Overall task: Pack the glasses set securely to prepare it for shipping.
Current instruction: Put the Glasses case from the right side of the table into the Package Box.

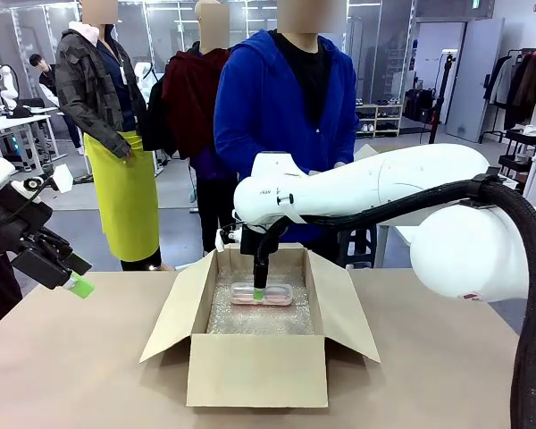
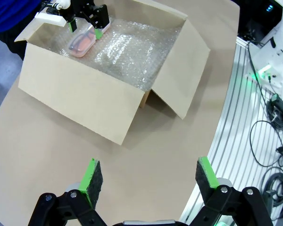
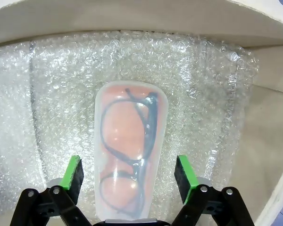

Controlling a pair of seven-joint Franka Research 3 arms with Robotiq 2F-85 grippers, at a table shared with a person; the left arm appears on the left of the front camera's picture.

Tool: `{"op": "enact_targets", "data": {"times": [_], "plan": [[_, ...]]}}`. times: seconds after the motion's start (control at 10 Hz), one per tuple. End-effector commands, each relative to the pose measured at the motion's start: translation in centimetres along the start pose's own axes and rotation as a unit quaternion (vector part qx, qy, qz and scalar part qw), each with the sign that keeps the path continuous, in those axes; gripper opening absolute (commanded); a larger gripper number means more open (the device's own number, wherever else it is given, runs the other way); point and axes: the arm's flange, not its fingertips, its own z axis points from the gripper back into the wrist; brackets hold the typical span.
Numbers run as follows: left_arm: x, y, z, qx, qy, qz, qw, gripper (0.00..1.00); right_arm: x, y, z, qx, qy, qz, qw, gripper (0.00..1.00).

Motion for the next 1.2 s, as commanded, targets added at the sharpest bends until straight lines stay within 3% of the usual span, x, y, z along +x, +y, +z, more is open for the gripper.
{"op": "enact_targets", "data": {"times": [0.0,0.1,0.3,0.6,0.7,0.8,1.0,1.1], "plan": [[-0.1,0.1,0.3,-0.011,-0.008,-0.010,1.000,1.00,0.0,1.4,3.2,-0.005,-0.056,-0.005,0.998,1.00],[-0.1,0.1,0.3,-0.011,-0.008,-0.010,1.000,1.00,-1.4,3.5,7.7,-0.008,-0.065,-0.019,0.998,1.00],[-0.1,0.1,0.3,-0.011,-0.008,-0.010,1.000,1.00,-5.7,7.7,12.5,-0.041,-0.114,-0.065,0.991,1.00],[-0.1,0.1,0.3,-0.011,-0.008,-0.010,1.000,1.00,-13.8,14.8,14.4,-0.072,-0.154,-0.168,0.971,1.00],[-0.1,0.1,0.3,-0.011,-0.008,-0.010,1.000,1.00,-16.6,16.9,14.2,-0.092,-0.172,-0.219,0.956,1.00],[-0.1,0.1,0.3,-0.011,-0.008,-0.010,1.000,1.00,-19.3,19.1,14.2,-0.113,-0.220,-0.256,0.934,1.00],[-0.1,0.1,0.3,-0.011,-0.008,-0.010,1.000,1.00,-23.8,23.5,14.5,-0.137,-0.241,-0.339,0.899,1.00],[-0.1,0.1,0.3,-0.011,-0.008,-0.010,1.000,1.00,-25.0,24.9,14.8,-0.145,-0.235,-0.361,0.891,1.00]]}}
